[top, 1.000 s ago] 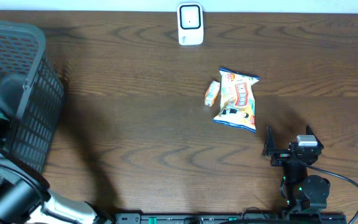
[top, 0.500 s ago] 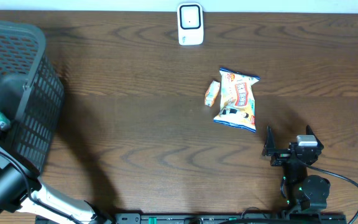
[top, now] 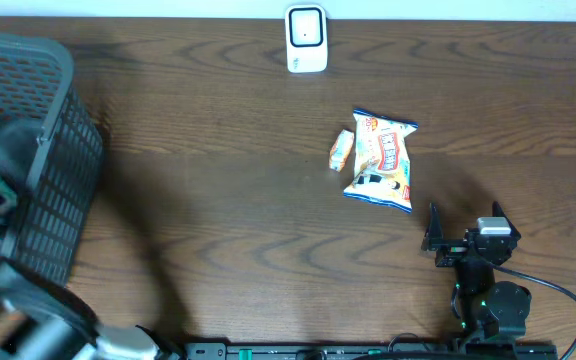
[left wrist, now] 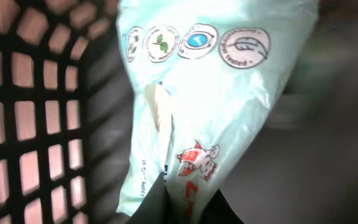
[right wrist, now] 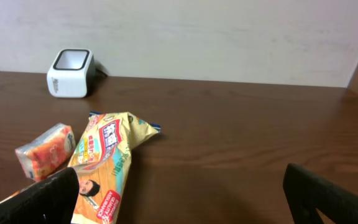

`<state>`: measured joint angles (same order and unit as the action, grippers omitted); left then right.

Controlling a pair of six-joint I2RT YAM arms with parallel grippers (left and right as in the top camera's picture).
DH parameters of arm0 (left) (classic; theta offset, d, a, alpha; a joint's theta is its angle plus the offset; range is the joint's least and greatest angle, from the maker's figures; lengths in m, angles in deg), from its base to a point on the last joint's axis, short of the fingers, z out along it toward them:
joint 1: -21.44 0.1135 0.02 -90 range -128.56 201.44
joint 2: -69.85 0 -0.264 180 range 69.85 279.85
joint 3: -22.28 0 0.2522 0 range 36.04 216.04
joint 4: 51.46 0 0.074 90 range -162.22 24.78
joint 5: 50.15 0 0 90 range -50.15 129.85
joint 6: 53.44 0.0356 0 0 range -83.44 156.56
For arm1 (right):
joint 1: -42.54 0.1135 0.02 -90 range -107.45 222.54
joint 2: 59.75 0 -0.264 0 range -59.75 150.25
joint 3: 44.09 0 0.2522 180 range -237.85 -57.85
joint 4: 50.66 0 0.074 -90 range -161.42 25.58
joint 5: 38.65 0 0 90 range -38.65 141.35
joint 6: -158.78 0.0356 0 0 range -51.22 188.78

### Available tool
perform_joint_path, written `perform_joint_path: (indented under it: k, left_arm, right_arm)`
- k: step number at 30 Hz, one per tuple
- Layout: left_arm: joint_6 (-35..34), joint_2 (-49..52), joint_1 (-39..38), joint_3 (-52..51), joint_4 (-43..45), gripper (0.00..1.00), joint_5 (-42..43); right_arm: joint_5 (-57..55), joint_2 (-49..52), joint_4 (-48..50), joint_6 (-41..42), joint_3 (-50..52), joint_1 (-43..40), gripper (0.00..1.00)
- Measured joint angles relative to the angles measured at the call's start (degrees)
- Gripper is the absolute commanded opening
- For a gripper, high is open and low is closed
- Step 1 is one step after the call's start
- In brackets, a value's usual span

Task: Scan the item barcode
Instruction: 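Reach the left gripper into the basket and grasp the mint-green tissue pack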

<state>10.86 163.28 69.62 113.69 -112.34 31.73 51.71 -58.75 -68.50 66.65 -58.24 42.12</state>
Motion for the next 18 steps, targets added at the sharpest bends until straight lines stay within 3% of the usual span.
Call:
perform_joint_path:
  k: [9, 12, 18]
  left_arm:
    - [-2.6, -25.53, -2.14, 1.31, 7.76, 0.07, 29.22]
    - [-2.8, -30.1, -7.43, 1.38, 7.78, 0.07, 35.74]
    - [0.48, -31.8, -26.34, 1.38, 7.21, 0.07, 40.89]
  right_arm:
    - [0.0, 0.0, 0.02, 0.0, 0.0, 0.0, 0.99]
    - [-0.02, 0.0, 0.02, 0.0, 0.0, 0.0, 0.99]
    - [-0.02, 0.0, 0.02, -0.02, 0.0, 0.0, 0.99]
